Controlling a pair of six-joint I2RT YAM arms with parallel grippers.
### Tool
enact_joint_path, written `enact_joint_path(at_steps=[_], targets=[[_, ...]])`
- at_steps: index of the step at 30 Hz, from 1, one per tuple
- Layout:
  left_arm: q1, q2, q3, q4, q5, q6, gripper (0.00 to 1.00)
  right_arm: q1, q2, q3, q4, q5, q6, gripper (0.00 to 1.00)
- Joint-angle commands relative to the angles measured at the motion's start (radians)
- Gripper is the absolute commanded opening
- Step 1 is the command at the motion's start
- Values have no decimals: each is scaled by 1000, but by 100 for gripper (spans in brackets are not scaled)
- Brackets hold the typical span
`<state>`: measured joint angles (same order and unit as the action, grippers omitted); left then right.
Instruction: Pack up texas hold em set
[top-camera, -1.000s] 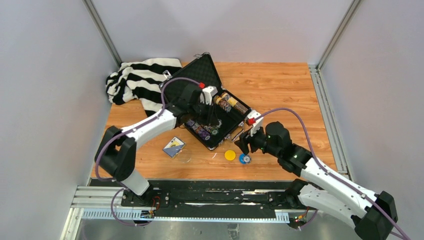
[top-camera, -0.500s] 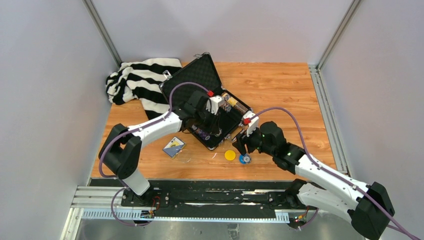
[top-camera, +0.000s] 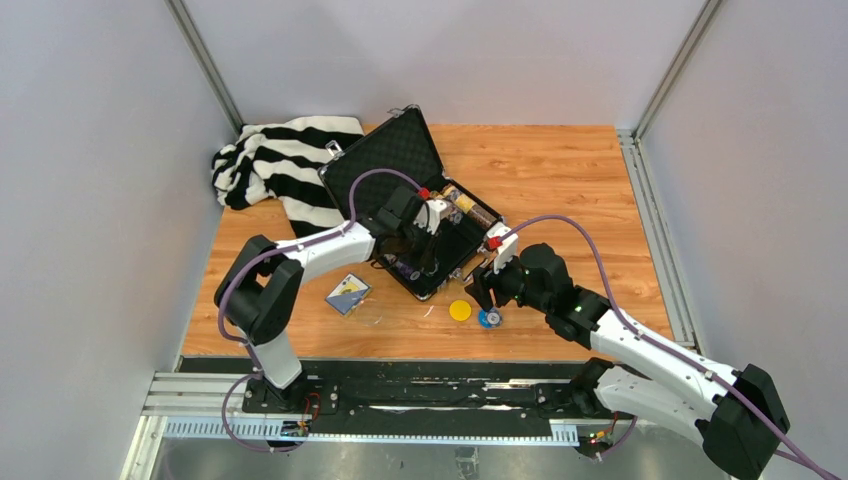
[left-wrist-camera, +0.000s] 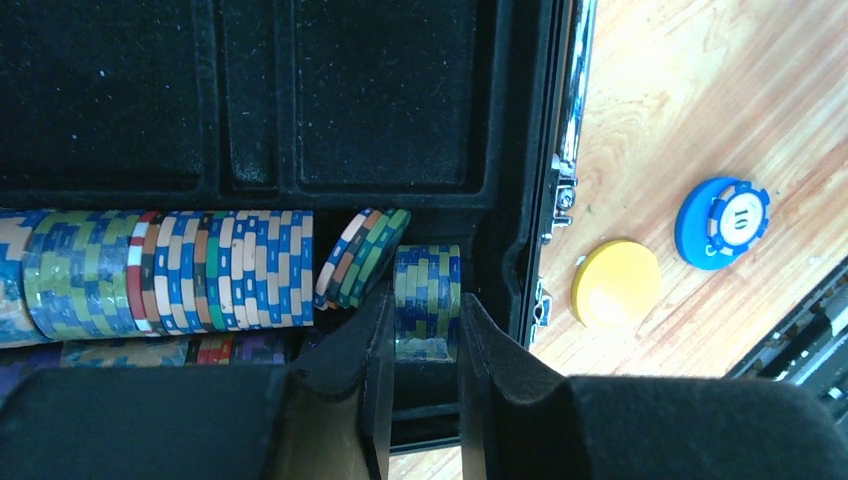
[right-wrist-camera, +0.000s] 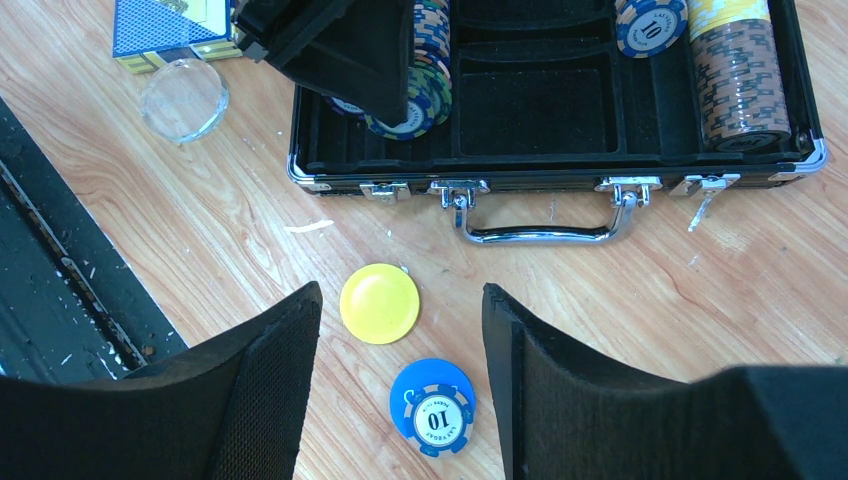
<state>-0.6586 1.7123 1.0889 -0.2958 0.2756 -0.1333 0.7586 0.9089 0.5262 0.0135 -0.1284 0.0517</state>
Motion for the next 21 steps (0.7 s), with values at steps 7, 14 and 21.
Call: enact_joint_path(at_steps=[7, 14, 21], targets=[[-31, 67, 79, -14, -58, 19, 0, 3, -7, -15, 8, 21, -5, 59], [-33, 81, 90, -47, -118, 24, 21, 1, -9, -20, 8, 26, -7, 59], [-33, 48, 103, -82, -205, 28, 46, 0, 5, -16, 19, 22, -9, 59]])
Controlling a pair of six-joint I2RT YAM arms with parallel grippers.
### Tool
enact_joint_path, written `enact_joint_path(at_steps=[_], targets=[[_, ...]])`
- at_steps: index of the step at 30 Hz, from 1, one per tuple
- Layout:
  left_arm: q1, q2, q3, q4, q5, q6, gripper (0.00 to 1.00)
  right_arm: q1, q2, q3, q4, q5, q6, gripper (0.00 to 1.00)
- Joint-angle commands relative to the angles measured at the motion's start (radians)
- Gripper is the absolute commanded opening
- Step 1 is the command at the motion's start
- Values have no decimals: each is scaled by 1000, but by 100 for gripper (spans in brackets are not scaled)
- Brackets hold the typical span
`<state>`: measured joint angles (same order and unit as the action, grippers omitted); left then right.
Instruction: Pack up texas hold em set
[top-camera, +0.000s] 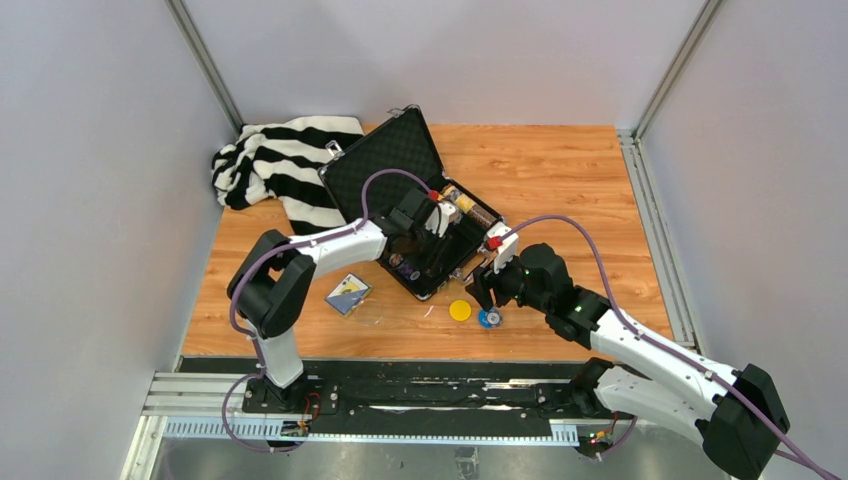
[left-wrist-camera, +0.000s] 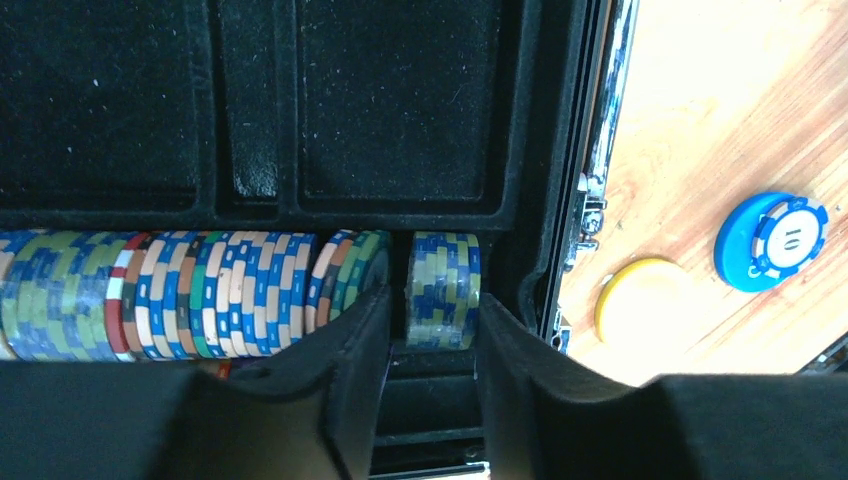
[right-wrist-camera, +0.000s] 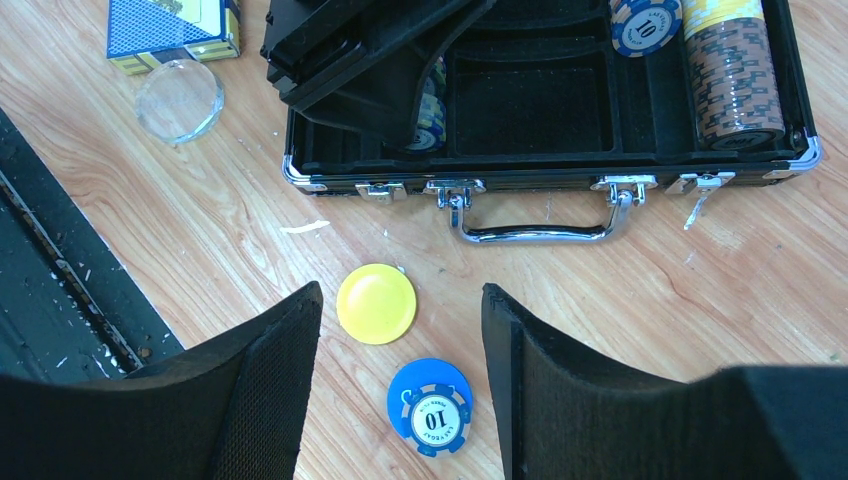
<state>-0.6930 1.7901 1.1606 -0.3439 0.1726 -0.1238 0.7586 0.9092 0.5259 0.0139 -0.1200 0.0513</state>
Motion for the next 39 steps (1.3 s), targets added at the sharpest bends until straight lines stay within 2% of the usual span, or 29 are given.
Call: enact_joint_path(at_steps=[1, 12, 15, 16, 18, 21, 23, 25, 26, 28, 29, 30, 33, 36, 39], targets=[[1, -29, 44, -48, -114, 20, 48, 0, 6, -16, 22, 13, -7, 59], [-17, -115, 122, -111, -145, 16, 52, 1, 45, -25, 69, 18, 4, 59], [-17, -198, 87, -87, -215, -4, 53, 0, 82, -18, 84, 44, 13, 52], [-17, -235, 59, -60, -253, -17, 55, -1, 96, -15, 86, 55, 17, 47], [-17, -316, -18, -1, -339, -49, 74, -2, 132, -2, 85, 70, 23, 35], [-16, -432, -138, 84, -458, -86, 93, -2, 178, 17, 85, 73, 33, 16], [-11, -493, -208, 120, -484, -101, 99, -3, 207, 35, 77, 80, 42, 15], [-6, -544, -262, 140, -488, -119, 98, -1, 225, 44, 64, 92, 53, 21], [-4, -563, -282, 147, -488, -127, 98, -2, 230, 45, 58, 110, 61, 30], [-1, -596, -319, 165, -493, -146, 98, -3, 233, 40, 43, 148, 72, 60], [-1, -612, -337, 180, -488, -155, 98, -3, 232, 39, 26, 179, 80, 69], [0, -624, -355, 194, -478, -160, 98, -2, 229, 39, 6, 209, 89, 72], [1, -646, -385, 233, -421, -169, 98, -6, 214, 39, -76, 295, 137, 73], [1, -640, -387, 258, -353, -182, 98, -7, 195, 33, -146, 306, 192, 72], [1, -632, -396, 300, -291, -184, 98, -6, 159, -18, -144, 297, 237, 69]])
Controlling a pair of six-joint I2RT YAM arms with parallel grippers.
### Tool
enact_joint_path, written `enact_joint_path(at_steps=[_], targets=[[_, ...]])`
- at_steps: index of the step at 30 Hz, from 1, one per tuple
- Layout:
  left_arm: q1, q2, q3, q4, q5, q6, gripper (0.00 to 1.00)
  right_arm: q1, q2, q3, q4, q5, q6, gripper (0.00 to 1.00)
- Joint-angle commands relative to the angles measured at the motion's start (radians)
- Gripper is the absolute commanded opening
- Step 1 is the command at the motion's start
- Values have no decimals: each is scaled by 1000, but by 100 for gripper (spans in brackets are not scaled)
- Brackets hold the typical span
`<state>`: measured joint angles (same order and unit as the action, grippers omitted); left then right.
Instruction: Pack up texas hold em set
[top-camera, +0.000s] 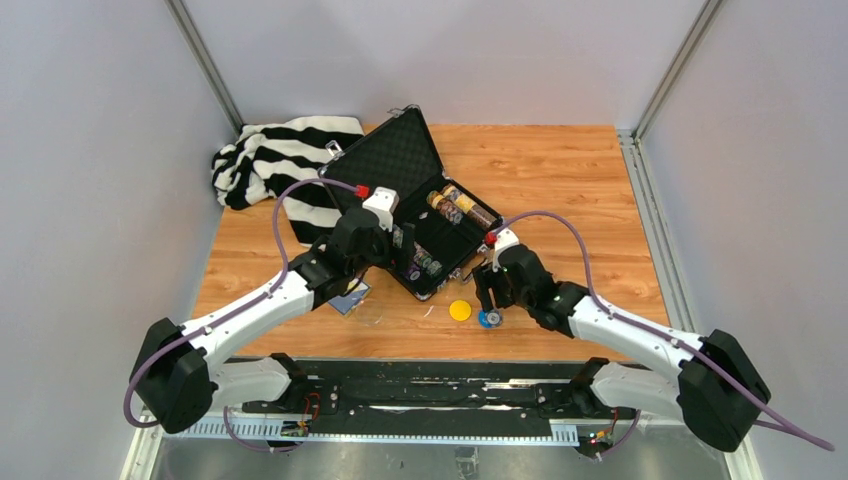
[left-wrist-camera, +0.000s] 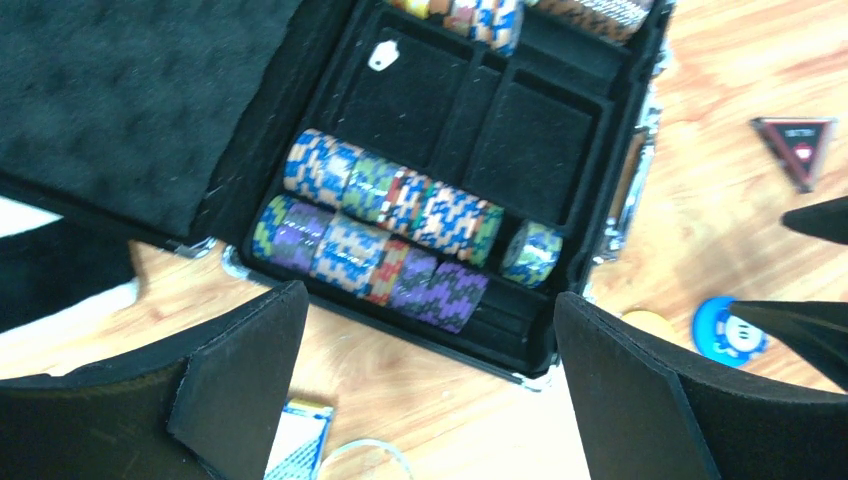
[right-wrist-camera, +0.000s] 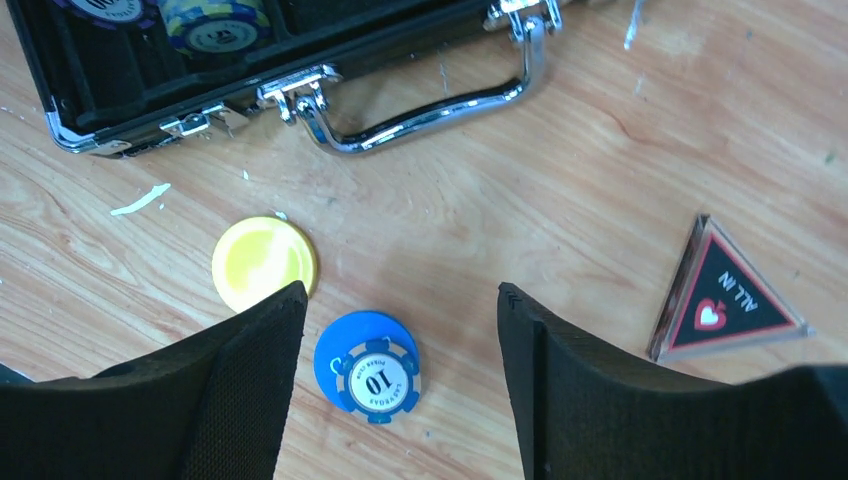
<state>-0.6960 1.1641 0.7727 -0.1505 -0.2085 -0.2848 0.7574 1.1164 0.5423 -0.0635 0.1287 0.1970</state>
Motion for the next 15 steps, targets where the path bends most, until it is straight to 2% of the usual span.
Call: enact_joint_path(at_steps=[1, 7, 15], targets=[[3, -3, -13, 120, 100, -26, 98, -5, -61, -49, -66, 49, 101, 68], [3, 20, -11, 124, 116, -22, 98, 0, -92, -74, -112, 34, 115, 66], [3, 22, -19, 117, 126, -18, 98, 18, -46, -67, -138, 32, 133, 61]])
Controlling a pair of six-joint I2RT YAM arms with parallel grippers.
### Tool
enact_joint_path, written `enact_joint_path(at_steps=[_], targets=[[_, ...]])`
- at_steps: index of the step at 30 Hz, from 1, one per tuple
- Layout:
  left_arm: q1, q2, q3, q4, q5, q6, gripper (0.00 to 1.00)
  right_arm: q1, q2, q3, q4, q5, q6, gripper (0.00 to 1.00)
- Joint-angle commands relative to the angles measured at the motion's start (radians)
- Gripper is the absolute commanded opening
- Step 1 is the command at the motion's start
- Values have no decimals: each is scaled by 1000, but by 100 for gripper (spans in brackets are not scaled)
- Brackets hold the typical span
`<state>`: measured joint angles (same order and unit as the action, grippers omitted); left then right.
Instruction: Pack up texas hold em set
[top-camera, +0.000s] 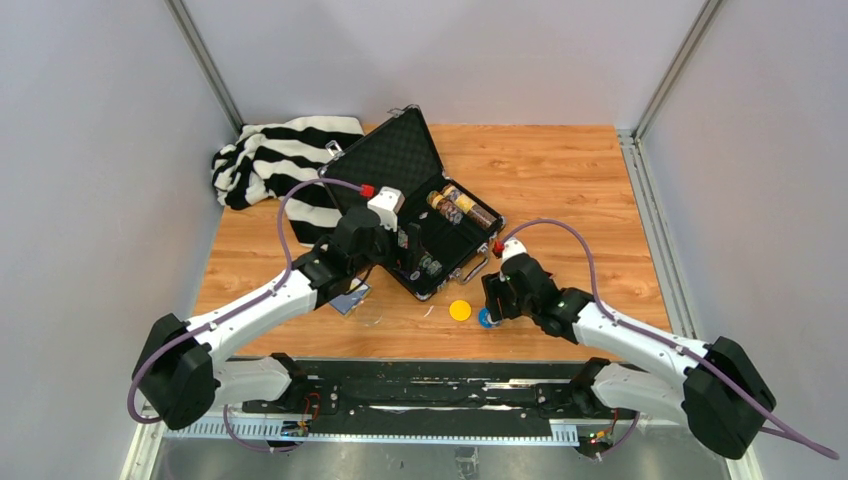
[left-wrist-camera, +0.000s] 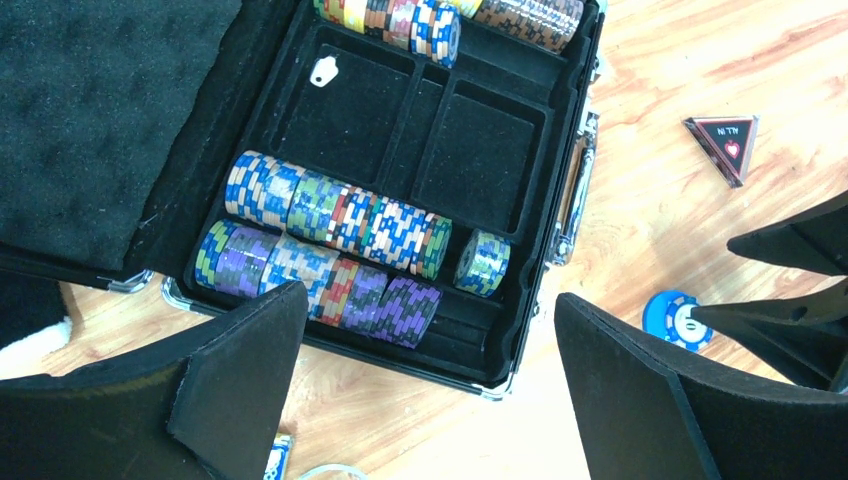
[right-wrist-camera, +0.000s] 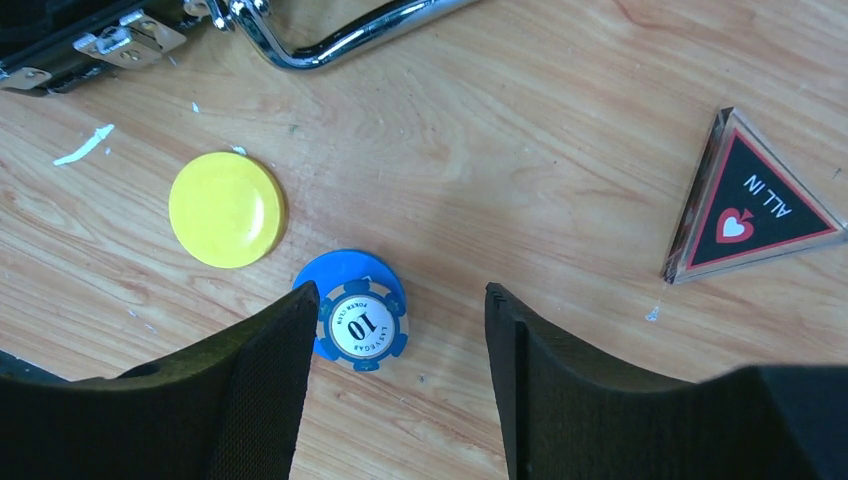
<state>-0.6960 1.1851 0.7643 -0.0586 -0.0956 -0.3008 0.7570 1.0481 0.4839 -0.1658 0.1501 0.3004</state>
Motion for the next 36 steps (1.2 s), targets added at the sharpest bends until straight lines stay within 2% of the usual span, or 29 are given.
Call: enact_joint_path(at_steps=[1, 7, 13, 14, 17, 19, 36], targets=[[3, 1, -11, 24, 13, -1, 98, 21, 30, -9, -36, 10, 32, 61], [3, 7, -13, 24, 14, -3, 98, 45, 45, -26, -25, 9, 54, 58], [3, 2, -22, 29, 18, -4, 98, 50, 35, -27, -13, 35, 73, 47], [3, 0, -22, 26, 15, -3, 98, 50, 36, -21, -14, 43, 72, 43], [3, -6, -23, 22, 7, 0, 98, 50, 51, 0, -19, 55, 67, 13], [3, -12, -25, 19, 5, 1, 98, 51, 69, 8, -15, 49, 60, 3], [4, -21, -34, 17, -5, 13, 98, 51, 101, 56, 13, 50, 34, 1]])
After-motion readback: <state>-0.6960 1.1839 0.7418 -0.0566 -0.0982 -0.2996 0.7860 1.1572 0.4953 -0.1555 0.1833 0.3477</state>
